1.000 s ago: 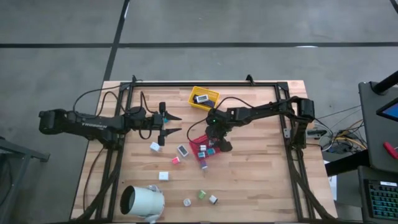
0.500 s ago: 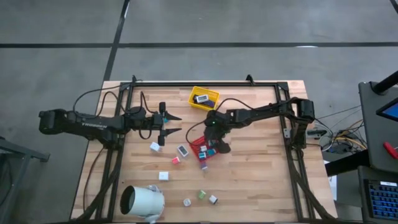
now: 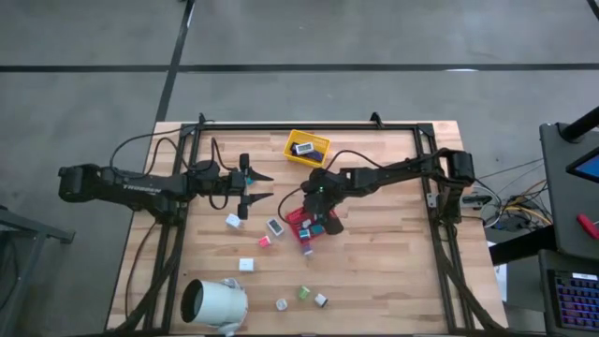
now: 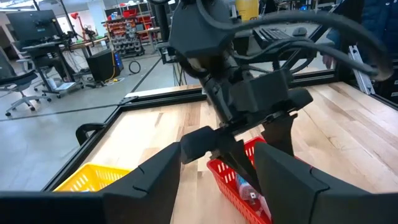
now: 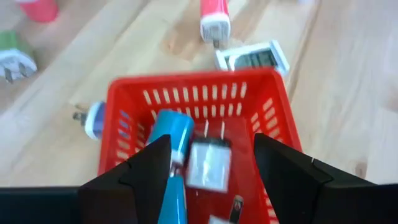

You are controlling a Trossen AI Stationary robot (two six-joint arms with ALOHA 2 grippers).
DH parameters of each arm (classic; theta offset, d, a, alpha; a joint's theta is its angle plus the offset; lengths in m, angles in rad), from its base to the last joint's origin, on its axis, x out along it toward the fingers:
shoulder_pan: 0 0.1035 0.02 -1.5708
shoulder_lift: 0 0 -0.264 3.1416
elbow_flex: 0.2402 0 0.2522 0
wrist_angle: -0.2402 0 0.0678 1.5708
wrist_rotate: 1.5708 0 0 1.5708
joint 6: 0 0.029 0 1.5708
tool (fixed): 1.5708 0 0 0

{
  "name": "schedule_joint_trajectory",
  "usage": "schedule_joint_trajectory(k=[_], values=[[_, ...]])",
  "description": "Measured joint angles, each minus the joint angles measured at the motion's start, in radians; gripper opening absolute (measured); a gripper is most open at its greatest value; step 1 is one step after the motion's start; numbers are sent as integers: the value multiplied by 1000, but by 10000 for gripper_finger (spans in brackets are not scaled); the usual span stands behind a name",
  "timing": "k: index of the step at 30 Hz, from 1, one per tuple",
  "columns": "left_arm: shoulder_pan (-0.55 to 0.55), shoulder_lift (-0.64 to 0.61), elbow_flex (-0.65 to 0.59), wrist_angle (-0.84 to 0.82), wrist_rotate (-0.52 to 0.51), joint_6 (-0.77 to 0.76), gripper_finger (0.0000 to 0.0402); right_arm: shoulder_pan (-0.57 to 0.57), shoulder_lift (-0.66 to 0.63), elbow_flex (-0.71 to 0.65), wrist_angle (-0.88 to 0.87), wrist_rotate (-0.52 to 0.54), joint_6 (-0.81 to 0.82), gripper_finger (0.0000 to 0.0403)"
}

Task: Pick & Place Office items
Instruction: Put the top pink and white charger adapter into the red bin

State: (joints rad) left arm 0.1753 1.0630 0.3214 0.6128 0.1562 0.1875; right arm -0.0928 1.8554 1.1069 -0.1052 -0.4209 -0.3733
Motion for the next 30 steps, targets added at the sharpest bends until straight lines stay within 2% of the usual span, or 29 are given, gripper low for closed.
schedule_joint_trajectory(k=[5,12,16,21,25,30], values=[[0,0,0,0,0,0,206,13,-2,0,56,0,0,206],[0,0,0,0,0,0,206,26,-3,-32,265,2,21,172],[0,0,0,0,0,0,206,35,-3,-71,419,3,27,138],[0,0,0,0,0,0,206,36,-3,-119,580,8,30,75],[0,0,0,0,0,0,206,38,-3,-148,660,55,30,19],[0,0,0,0,0,0,206,50,-3,-198,838,187,62,9]])
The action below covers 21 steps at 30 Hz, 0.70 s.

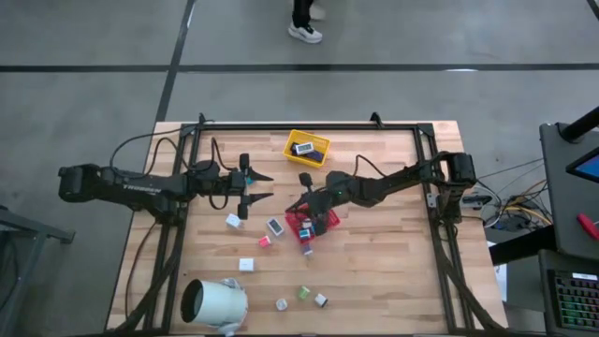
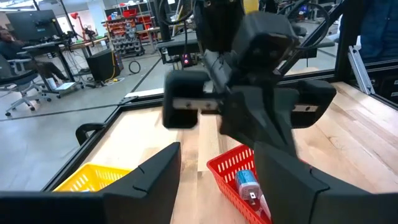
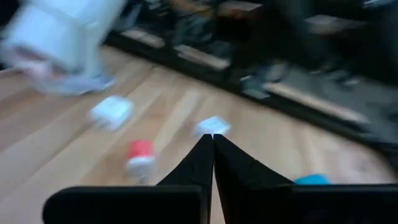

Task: Pick & Place Office items
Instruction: Put the top pink and white charger adapter into the red bin

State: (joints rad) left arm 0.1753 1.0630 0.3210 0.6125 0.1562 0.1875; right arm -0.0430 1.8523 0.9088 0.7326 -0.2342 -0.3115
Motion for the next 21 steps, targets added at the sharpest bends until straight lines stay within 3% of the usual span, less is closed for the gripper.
schedule_joint_trajectory(k=[8,21], values=[[-1,0,-24,11,0,0,206,2,-82,-150,238,33,9,8],[-2,7,-47,60,27,-16,206,1,-435,-440,246,136,-3,8]])
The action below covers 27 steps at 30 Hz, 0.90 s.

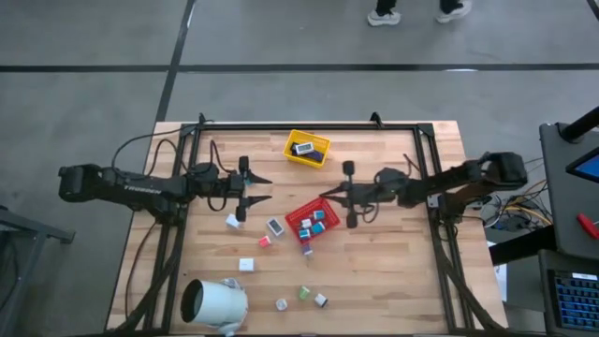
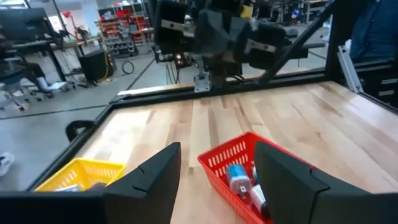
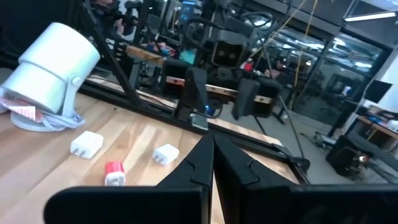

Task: Pick & Place Office items
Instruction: Put the top pink and white charger adapter into the red bin

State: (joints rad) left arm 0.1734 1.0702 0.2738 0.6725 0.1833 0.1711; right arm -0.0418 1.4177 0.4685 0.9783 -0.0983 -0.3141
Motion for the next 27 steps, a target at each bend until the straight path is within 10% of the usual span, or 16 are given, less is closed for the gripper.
schedule_joint_trajectory(k=[18,27], values=[[-68,169,104,-49,58,-25,206,5,-254,-250,-3,77,38,8],[-86,197,201,-344,34,-28,207,7,-272,-282,-2,76,60,8]])
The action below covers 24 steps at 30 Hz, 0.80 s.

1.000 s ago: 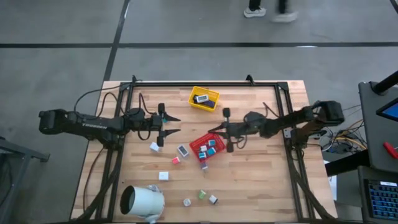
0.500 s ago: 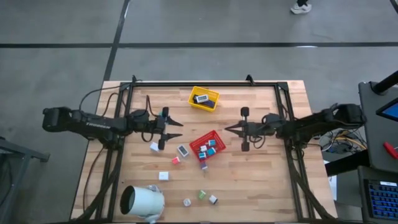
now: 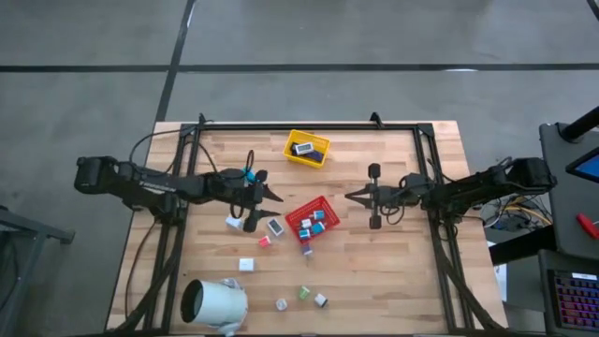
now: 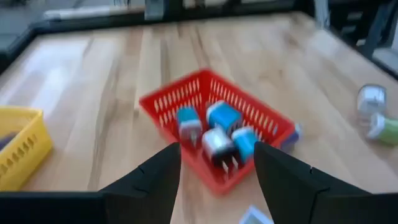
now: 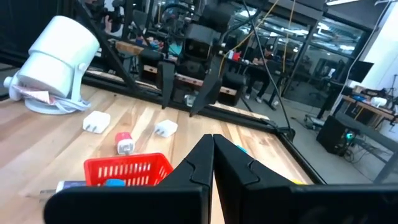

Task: Pick & Place Office items
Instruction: Put the top pink and white charger adapter into the red bin

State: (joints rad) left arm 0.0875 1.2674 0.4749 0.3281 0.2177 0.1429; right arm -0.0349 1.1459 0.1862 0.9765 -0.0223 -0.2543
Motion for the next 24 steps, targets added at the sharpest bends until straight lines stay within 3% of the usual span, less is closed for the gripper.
schedule_joint_trajectory(k=[7,14,24], values=[[-20,1,121,-288,0,16,207,0,-2,-7,-10,-1,0,8],[-68,0,212,-525,-12,-79,207,0,-5,-7,-45,-2,8,8],[-108,3,224,-656,-24,-287,207,0,-5,-7,-64,-13,12,8]])
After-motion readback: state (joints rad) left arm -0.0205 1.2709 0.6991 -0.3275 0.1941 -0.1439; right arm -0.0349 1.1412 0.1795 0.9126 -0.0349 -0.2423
